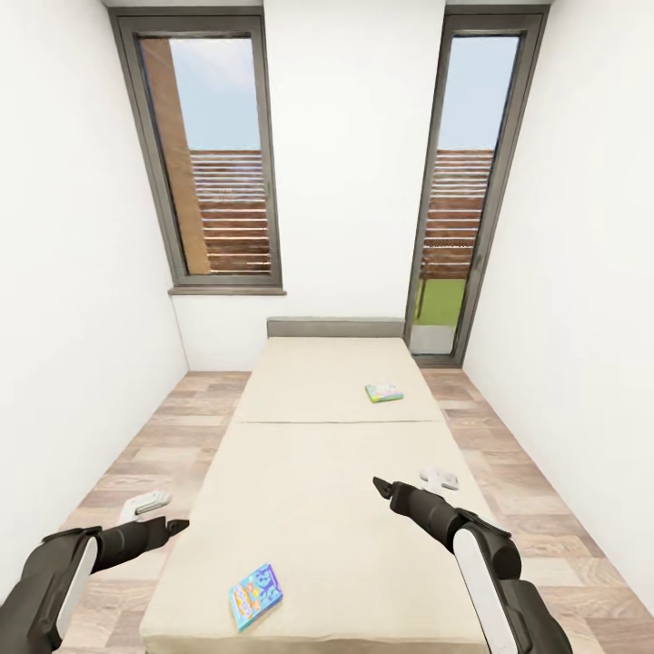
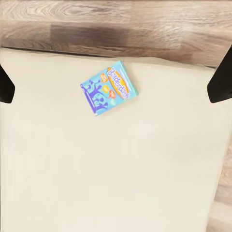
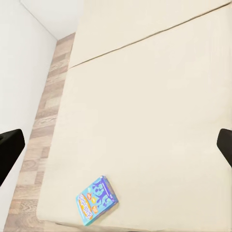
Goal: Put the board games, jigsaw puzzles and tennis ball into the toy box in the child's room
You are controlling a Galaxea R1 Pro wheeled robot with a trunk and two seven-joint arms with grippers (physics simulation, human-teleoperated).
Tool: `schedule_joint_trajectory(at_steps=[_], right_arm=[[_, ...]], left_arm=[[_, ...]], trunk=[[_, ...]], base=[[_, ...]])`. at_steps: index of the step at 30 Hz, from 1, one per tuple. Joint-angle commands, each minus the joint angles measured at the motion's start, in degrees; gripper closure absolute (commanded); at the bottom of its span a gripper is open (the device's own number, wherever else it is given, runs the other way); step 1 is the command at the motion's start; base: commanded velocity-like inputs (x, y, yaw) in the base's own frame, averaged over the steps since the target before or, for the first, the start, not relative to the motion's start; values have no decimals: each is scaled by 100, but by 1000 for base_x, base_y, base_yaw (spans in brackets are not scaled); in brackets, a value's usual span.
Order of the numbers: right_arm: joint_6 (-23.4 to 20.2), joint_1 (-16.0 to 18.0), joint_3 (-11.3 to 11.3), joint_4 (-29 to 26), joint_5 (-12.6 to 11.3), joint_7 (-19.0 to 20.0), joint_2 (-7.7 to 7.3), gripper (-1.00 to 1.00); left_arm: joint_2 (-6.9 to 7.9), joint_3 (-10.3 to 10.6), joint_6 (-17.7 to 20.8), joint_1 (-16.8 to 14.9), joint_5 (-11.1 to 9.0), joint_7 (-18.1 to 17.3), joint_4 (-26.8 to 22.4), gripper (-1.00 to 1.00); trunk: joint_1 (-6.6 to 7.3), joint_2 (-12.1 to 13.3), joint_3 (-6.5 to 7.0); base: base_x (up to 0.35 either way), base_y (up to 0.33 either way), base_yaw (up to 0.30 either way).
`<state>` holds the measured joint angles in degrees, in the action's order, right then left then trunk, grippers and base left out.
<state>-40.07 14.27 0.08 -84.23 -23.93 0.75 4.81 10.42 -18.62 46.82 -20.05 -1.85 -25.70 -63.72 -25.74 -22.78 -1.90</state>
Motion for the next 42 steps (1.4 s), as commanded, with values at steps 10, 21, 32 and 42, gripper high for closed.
schedule_joint_trajectory(at_steps=[10, 21, 32, 42], right_arm=[[-28, 5, -3, -6, 2, -3, 2, -100], [-23, 5, 3, -6, 10, -25, 2, -100], [-19, 5, 9, -6, 19, -30, 2, -100], [-19, 5, 21, -10, 41, -36, 10, -100]], left_arm=[[-177, 259, 31, -168, 31, 91, 18, -100], [-465, 611, -485, -908, 52, 737, 1276, -100], [-722, 646, -1461, -2128, 57, 1705, 3354, -100], [-829, 676, -1724, -2364, 49, 1897, 3724, -100]], trunk=[[-4, -14, -14], [-4, -14, -14], [-4, -14, -14], [-4, -14, -14]], base=[[6, -17, 0], [0, -1, 0], [0, 0, 0], [0, 0, 0]])
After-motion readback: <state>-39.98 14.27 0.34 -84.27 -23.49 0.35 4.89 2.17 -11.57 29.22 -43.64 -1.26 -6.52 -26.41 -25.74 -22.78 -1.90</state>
